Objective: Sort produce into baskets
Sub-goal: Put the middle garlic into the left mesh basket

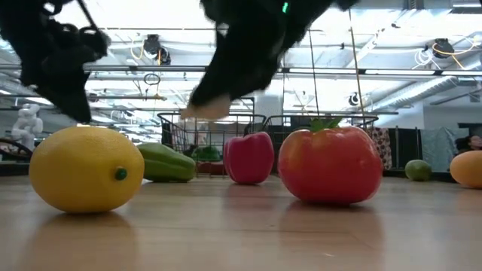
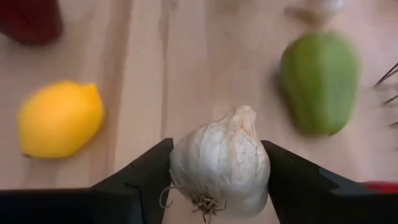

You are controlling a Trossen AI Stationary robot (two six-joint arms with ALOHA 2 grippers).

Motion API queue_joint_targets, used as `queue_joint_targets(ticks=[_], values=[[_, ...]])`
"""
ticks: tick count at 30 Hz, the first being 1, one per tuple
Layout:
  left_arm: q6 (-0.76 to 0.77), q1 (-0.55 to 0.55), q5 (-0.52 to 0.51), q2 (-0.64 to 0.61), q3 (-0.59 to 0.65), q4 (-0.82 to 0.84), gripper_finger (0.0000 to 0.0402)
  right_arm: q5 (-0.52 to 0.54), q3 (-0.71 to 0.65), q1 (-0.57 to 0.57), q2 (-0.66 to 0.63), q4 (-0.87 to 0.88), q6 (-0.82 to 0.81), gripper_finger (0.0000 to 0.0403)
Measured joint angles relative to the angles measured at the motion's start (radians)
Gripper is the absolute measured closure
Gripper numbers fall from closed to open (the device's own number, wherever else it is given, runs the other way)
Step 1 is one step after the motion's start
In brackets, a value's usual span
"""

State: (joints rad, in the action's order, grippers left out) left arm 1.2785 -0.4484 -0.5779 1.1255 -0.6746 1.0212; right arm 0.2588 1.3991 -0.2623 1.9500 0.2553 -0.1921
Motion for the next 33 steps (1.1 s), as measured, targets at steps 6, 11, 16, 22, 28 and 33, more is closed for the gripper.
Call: queue_joint_targets(ticks=[6, 11, 16, 22, 28, 33], values=[[0.072, 0.000, 0.028, 0.000, 0.106, -0.051, 0.0261, 0.097, 0.000, 0.045, -0.172, 0.028, 0.176, 0.0185], [0.101, 0.000, 0.029, 0.000, 0.123, -0.064, 0.0261, 0.311, 0.001, 0.123, -0.270, -0.022, 0.414, 0.0185], [0.063, 0.000, 0.030, 0.000, 0.123, -0.109, 0.0261, 0.234, 0.000, 0.285, -0.278, -0.087, 0.445, 0.0186], [0.043, 0.000, 0.030, 0.000, 0.123, -0.123, 0.0261, 0.061, 0.000, 0.459, -0.189, -0.125, 0.351, 0.0186], [0.043, 0.000, 0.022, 0.000, 0.123, -0.123, 0.0261, 0.048, 0.000, 0.556, -0.097, -0.166, 0.308, 0.0186], [0.043, 0.000, 0.015, 0.000, 0.123, -0.122, 0.0261, 0.048, 0.000, 0.607, -0.037, -0.233, 0.287, 0.0186]])
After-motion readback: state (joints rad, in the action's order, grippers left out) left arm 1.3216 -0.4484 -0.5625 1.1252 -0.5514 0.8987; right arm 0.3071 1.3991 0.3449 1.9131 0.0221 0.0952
